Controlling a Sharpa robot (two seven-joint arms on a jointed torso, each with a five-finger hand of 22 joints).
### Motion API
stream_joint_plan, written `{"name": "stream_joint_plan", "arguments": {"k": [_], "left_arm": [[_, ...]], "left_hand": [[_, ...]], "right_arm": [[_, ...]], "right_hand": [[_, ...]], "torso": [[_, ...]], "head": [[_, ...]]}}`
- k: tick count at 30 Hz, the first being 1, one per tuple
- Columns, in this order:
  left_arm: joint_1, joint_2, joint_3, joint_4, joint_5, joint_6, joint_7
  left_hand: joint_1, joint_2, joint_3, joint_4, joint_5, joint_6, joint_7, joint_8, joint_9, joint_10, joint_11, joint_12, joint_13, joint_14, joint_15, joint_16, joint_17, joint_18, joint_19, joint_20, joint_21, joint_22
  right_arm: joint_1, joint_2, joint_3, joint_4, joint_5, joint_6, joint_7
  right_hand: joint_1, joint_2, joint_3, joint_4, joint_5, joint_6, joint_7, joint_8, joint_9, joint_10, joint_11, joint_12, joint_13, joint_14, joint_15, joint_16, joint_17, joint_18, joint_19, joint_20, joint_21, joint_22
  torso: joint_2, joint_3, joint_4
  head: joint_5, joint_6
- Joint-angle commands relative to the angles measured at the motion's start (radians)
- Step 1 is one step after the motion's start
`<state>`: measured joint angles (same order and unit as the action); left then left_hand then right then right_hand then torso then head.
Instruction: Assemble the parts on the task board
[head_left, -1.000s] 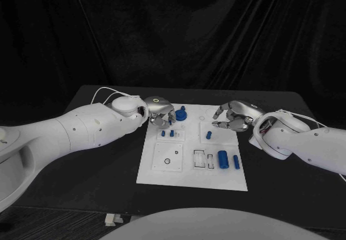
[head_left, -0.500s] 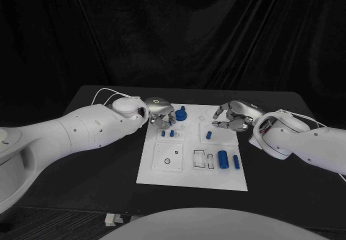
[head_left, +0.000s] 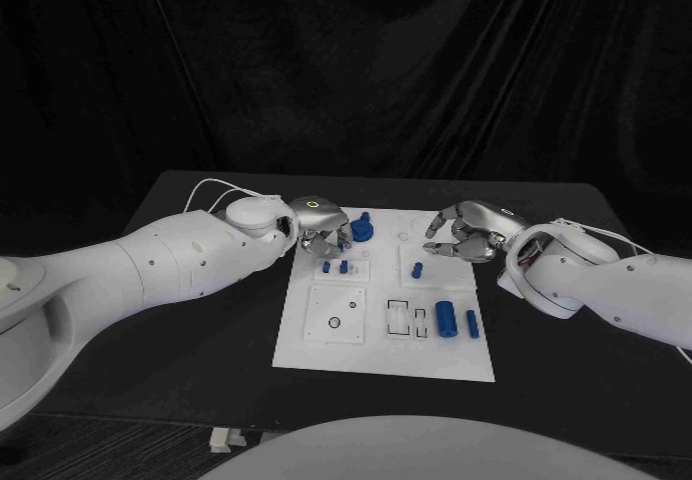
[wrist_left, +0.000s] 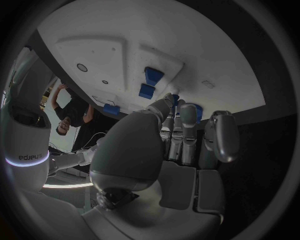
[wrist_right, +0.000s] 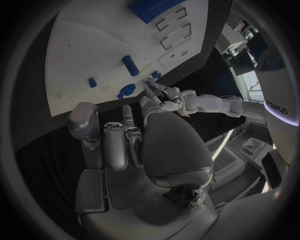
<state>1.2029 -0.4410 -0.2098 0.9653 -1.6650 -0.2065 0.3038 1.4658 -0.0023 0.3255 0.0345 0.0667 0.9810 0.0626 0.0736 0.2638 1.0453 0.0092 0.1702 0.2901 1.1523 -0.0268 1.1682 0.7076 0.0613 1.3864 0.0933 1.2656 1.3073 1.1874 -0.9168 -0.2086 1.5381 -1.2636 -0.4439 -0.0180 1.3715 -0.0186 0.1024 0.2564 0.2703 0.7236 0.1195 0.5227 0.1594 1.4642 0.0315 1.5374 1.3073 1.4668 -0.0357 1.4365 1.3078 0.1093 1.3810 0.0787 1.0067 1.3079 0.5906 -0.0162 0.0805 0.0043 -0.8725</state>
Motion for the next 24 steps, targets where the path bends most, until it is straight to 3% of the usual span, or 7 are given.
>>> {"name": "stream_joint_plan", "arguments": {"k": [1,5,10,15,22,24], "left_arm": [[-0.007,0.005,-0.001,-0.003,0.0,0.006,0.006],[-0.008,0.006,-0.001,-0.008,0.0,0.012,-0.007],[-0.009,0.004,-0.001,-0.013,0.0,0.023,-0.02],[-0.01,0.0,-0.001,-0.015,0.0,0.01,-0.023],[-0.01,-0.014,-0.001,-0.014,0.0,-0.07,-0.01],[-0.01,-0.021,-0.001,-0.011,0.0,-0.102,-0.004]], "left_hand": [[-0.002,0.005,-0.005,0.002,-0.005,0.007,-0.002,0.004,0.001,0.005,0.0,0.003,0.002,-0.006,-0.002,-0.004,-0.001,0.007,-0.005,0.0,-0.003,0.172],[-0.001,0.001,-0.007,0.0,-0.002,-0.009,-0.005,-0.005,-0.004,-0.005,-0.001,-0.005,0.0,-0.018,-0.003,-0.012,-0.013,0.008,-0.01,0.001,-0.011,0.17],[-0.011,-0.015,-0.011,0.005,-0.002,-0.082,-0.023,-0.013,-0.021,-0.042,-0.004,-0.03,-0.008,-0.039,-0.005,-0.025,-0.035,0.012,-0.024,0.002,-0.031,0.165],[-0.02,-0.027,-0.014,0.01,-0.006,-0.111,-0.029,-0.012,-0.028,-0.063,-0.004,-0.042,-0.011,-0.043,-0.006,-0.026,-0.036,0.012,-0.027,0.003,-0.036,0.164],[-0.075,-0.055,-0.049,0.049,-0.018,-0.167,-0.035,-0.013,-0.042,-0.092,0.0,-0.054,-0.012,-0.042,-0.003,-0.024,-0.039,0.012,-0.025,0.005,-0.035,0.165],[-0.103,-0.065,-0.073,0.07,-0.019,-0.222,-0.06,-0.014,-0.054,-0.111,0.002,-0.061,-0.011,-0.045,-0.002,-0.027,-0.043,0.013,-0.028,0.005,-0.041,0.163]], "right_arm": [[-0.002,0.0,0.001,0.0,-0.001,-0.001,-0.01],[-0.002,0.0,0.001,0.001,-0.001,-0.001,-0.01],[-0.002,-0.001,0.001,0.001,-0.001,-0.001,-0.011],[-0.002,-0.002,0.001,0.002,-0.001,-0.003,-0.012],[-0.002,-0.01,0.001,0.008,-0.001,-0.013,-0.013],[-0.002,-0.014,0.001,0.011,-0.001,-0.017,-0.013]], "right_hand": [[0.009,-0.003,0.006,-0.003,0.003,0.005,0.002,-0.004,-0.001,0.052,0.006,-0.003,0.209,0.049,0.007,-0.005,0.135,-0.003,-0.007,0.0,-0.004,0.123],[0.009,-0.003,0.006,-0.003,0.003,0.005,0.002,-0.004,-0.001,0.052,0.006,-0.003,0.209,0.049,0.007,-0.005,0.135,-0.003,-0.007,0.0,-0.004,0.123],[0.009,-0.003,0.006,-0.003,0.003,0.005,0.002,-0.004,-0.001,0.052,0.006,-0.003,0.209,0.049,0.007,-0.005,0.135,-0.003,-0.007,0.0,-0.004,0.123],[0.011,-0.004,0.006,-0.004,0.003,0.006,0.002,-0.005,-0.002,0.05,0.007,-0.004,0.207,0.049,0.007,-0.007,0.134,-0.003,-0.008,0.0,-0.005,0.122],[0.012,-0.006,0.006,-0.005,0.003,0.005,0.002,-0.005,-0.002,0.048,0.006,-0.006,0.205,0.048,0.007,-0.009,0.132,-0.002,-0.01,0.0,-0.01,0.121],[0.013,-0.006,0.006,-0.006,0.003,0.005,0.002,-0.005,-0.002,0.047,0.006,-0.006,0.205,0.047,0.007,-0.01,0.131,-0.002,-0.011,0.0,-0.013,0.121]], "torso": [[0.0,-0.0004,0.0],[0.0,-0.0004,0.0003],[0.0,-0.0002,-0.0001],[0.001,-0.0001,0.0003],[0.001,-0.0002,0.0007],[0.001,-0.0002,0.0007]], "head": [[0.0,0.0],[0.0,0.0],[0.0,0.0],[0.001,0.0],[0.001,0.0],[0.001,0.0]]}}
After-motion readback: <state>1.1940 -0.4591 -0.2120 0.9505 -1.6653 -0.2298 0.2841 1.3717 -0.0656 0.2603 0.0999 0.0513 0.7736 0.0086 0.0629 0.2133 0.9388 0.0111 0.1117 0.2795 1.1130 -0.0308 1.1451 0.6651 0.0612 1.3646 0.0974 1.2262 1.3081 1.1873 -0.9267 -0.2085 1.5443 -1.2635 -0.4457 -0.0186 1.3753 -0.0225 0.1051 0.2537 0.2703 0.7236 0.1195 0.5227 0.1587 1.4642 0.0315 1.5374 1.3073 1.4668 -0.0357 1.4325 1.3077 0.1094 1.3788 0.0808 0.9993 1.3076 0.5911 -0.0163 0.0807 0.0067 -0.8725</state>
